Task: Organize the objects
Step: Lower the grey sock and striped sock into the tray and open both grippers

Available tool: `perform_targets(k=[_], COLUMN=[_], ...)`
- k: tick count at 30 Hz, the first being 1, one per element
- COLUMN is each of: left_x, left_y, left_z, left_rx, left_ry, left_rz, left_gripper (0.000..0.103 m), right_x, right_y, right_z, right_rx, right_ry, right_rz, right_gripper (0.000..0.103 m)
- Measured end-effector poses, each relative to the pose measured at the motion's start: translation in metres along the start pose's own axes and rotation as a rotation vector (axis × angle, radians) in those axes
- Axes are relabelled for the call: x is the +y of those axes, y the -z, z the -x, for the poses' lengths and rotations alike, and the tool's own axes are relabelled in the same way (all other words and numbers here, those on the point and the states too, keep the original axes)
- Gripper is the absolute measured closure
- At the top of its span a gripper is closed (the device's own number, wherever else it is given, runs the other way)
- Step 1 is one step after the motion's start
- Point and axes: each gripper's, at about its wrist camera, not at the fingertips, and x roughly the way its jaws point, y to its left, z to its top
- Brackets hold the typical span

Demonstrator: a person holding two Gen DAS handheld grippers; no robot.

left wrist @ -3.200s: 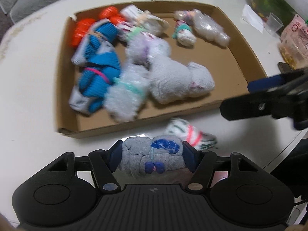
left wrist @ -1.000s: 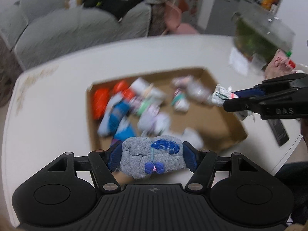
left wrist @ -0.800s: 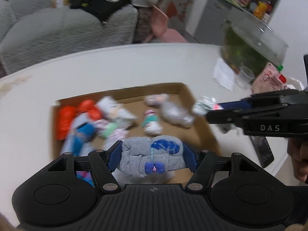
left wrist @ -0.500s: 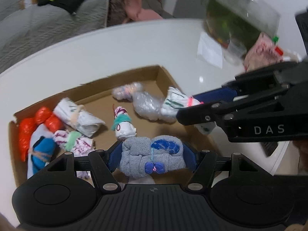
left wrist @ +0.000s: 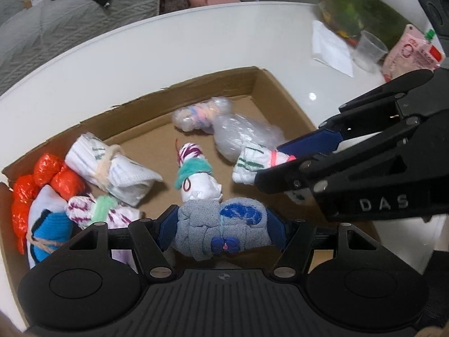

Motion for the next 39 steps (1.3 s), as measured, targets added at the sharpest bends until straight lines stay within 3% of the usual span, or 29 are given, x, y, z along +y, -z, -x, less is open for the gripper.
perform_targets(k=[6, 19, 31, 39], left_x=[0.009, 0.012, 0.008, 0.000], left_y=[-0.006, -0.006, -0.008, -0.008], left_z=[-0.006, -0.008, -0.009, -0.007], left_rx=[-0.010, -0.001, 0.006, -0.004], left_ry=[-0.039, -0.054, -0.107, -0.149], left_rz=[0.027, 0.043, 0.021, -0.019], left_gripper=[0.032, 0.031, 0.023, 0.017], right_x=[0.002, 0.001, 0.002, 0.003], right_y=[-0.007, -0.009, -0.007, -0.009], right_z=[-0.011, -0.013, -0.017, -0.012], right_rx=[-0.009, 0.002, 0.008, -0.012], right_ry=[0.069, 0.065, 0.076, 0.072], right_rz=[0.046, 0.049, 0.046, 0.045], right_gripper=[0.079, 0.078, 0.077, 0.069])
